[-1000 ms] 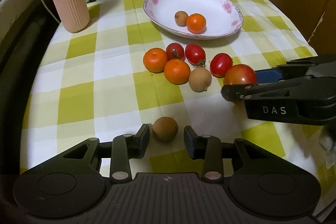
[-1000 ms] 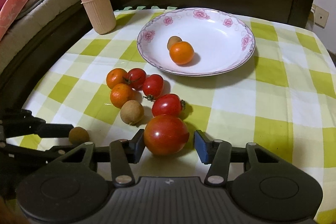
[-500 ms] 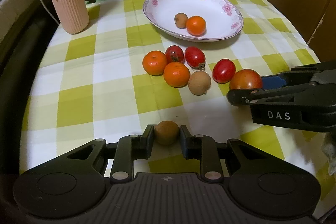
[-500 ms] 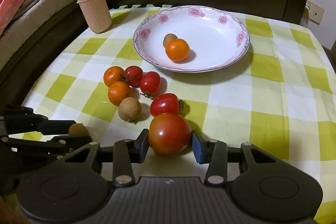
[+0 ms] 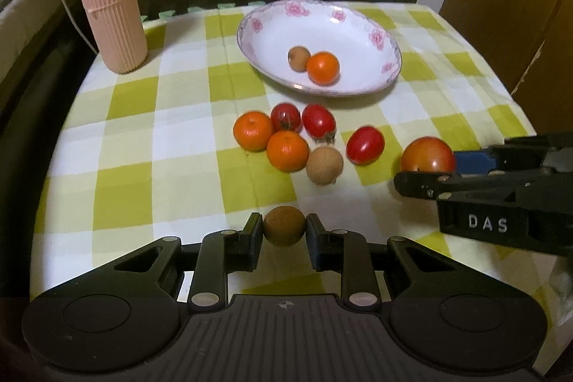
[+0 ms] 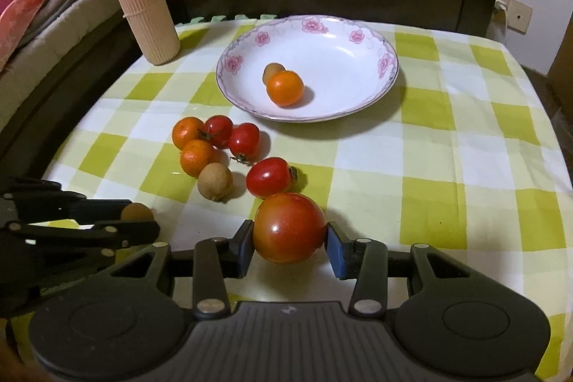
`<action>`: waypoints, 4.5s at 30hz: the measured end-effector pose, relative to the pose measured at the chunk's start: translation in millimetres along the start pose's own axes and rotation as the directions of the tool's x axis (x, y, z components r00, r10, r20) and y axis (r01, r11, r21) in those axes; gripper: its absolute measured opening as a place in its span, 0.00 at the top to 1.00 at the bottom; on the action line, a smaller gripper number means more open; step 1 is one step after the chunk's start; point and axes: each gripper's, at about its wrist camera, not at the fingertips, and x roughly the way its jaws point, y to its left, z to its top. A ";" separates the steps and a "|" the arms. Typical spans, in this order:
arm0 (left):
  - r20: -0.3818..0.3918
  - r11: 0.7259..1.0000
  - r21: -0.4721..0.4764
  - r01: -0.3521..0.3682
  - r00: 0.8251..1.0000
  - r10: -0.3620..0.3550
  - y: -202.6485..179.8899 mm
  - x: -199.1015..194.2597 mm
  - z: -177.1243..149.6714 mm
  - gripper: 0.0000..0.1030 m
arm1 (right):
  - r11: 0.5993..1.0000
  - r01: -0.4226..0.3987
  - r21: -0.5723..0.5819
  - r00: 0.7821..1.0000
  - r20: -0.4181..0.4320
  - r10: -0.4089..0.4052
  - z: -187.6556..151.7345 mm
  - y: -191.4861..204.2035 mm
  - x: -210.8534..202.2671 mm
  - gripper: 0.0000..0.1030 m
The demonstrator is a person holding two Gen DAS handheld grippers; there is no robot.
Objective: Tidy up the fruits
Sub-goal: 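Carry the longan in the left gripper to the bowl while the right carries the tomato, then open the left gripper over the bowl while the right releases the tomato into it, then lift both grippers away from the bowl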
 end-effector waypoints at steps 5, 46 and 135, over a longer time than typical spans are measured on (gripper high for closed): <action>0.029 1.000 -0.015 0.017 0.999 -0.017 -2.7 -1.8 12.3 0.68 | 1.000 0.004 0.008 1.000 0.016 -0.004 6.3 2.0 -4.9 0.61; 0.130 0.999 0.023 0.026 0.991 -0.029 -8.0 55.0 108.0 0.69 | 0.995 0.011 0.102 0.993 0.117 -0.023 87.7 -41.5 33.3 0.61; 0.103 0.999 -0.025 0.025 0.994 -0.022 23.8 -12.2 59.5 0.39 | 0.999 -0.040 0.013 0.998 0.056 0.040 36.2 0.8 15.3 0.59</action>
